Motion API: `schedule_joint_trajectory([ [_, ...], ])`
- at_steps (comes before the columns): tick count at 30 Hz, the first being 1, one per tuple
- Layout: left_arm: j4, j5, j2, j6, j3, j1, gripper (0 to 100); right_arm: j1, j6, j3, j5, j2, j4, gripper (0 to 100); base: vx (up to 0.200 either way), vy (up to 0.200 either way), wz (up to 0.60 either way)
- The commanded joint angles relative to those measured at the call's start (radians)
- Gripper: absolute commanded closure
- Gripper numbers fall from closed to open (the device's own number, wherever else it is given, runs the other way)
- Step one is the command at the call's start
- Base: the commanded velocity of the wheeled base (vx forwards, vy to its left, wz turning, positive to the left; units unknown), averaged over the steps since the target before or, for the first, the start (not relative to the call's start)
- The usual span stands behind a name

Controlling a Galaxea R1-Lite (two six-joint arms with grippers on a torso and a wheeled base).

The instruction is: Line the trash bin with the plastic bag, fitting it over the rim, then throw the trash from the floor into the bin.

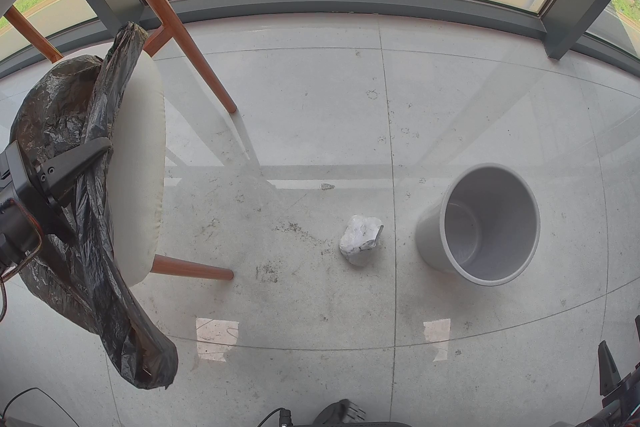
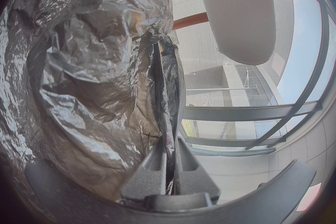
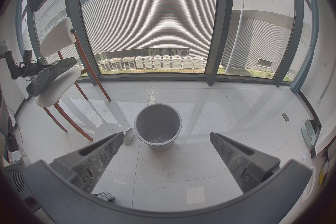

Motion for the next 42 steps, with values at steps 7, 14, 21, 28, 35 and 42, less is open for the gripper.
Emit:
schedule_joint_trajectory([
  [7, -0.039, -0.040, -0.013, -0.003, 0.008, -0.056, 100, 0.001, 0.000, 0.017, 0.000, -0.010, 0.000, 0, 0.000, -0.200, 0.00],
  [14, -0.040, -0.040, -0.014, -0.003, 0.018, -0.084, 100, 0.001, 0.000, 0.017, 0.000, -0.010, 0.000, 0, 0.000, -0.200, 0.00],
  [21, -0.040, -0.040, -0.016, -0.001, 0.023, -0.125, 100, 0.001, 0.000, 0.017, 0.002, -0.012, 0.000, 0, 0.000, -0.200, 0.00],
  [28, -0.051, -0.041, -0.022, -0.001, 0.017, -0.167, 100, 0.001, 0.000, 0.017, 0.000, -0.010, 0.000, 0, 0.000, -0.200, 0.00],
  [35, -0.085, -0.041, -0.017, -0.003, 0.020, -0.205, 100, 0.001, 0.000, 0.017, 0.000, -0.010, 0.000, 0, 0.000, -0.200, 0.00],
  [42, -0.086, -0.063, -0.008, -0.003, 0.023, -0.247, 100, 0.001, 0.001, 0.017, 0.000, -0.010, 0.000, 0, 0.000, -0.200, 0.00],
])
